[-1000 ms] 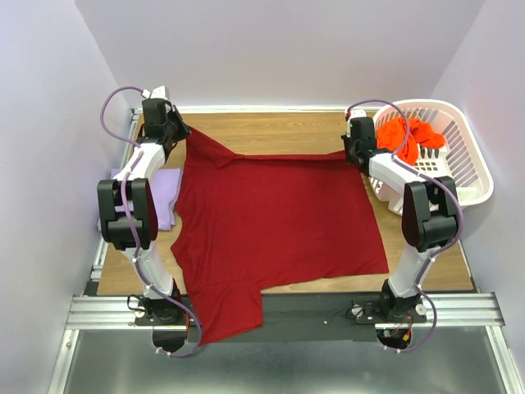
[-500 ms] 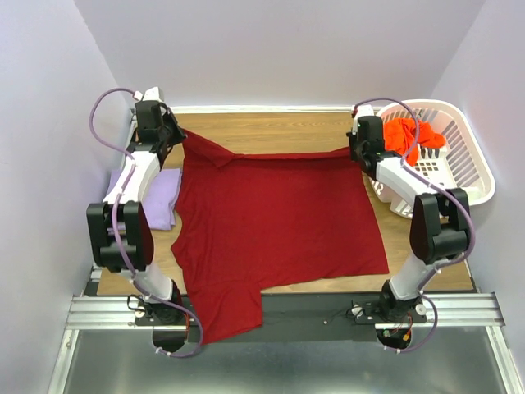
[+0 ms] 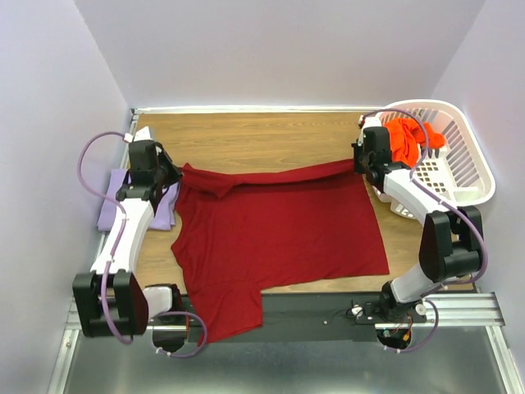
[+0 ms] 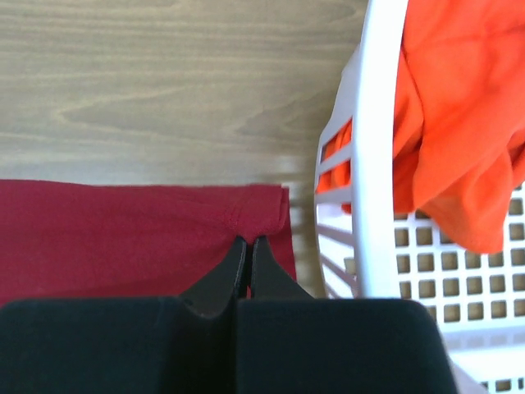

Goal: Fold and stack the t-shirts
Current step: Fold the tshirt

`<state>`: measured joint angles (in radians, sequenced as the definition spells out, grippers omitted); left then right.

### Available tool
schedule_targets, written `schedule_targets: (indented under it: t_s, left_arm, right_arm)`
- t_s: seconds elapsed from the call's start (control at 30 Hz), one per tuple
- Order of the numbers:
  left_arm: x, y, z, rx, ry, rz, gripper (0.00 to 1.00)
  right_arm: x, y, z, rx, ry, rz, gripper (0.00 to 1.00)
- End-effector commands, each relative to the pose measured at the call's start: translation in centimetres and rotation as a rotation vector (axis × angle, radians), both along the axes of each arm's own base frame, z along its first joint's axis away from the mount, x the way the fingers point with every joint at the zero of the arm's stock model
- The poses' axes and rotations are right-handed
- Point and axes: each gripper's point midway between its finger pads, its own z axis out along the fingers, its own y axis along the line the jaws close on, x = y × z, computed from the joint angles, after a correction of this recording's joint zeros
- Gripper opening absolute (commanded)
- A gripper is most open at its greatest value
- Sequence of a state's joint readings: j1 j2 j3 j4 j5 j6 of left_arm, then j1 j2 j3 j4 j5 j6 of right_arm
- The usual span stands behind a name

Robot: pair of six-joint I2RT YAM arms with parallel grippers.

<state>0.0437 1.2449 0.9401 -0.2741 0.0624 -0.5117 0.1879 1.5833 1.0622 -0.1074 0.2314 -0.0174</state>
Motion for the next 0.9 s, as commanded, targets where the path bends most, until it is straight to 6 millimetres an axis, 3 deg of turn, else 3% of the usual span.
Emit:
schedule_targets:
  t_s: [0.0, 0.37, 0.87]
  left_arm:
    - [-2.5, 0.4, 0.5, -0.023, -0.005, 0.071, 0.00]
    - [-7.0, -0.2, -1.5, -0.097, 0.029, 0.116, 0.00]
    - [-10.4, -1.4, -3.3, -0.181, 0.081, 0.118, 0.00]
  right_arm:
    - [-2.5, 0.2, -1.0, 0.088, 0.071, -0.044, 0.01]
    - [-7.4, -1.0, -2.7, 0.160, 0.144, -0.193, 0.01]
    - [-8.7, -2.6, -4.8, 0.112, 0.196, -0.304, 0.01]
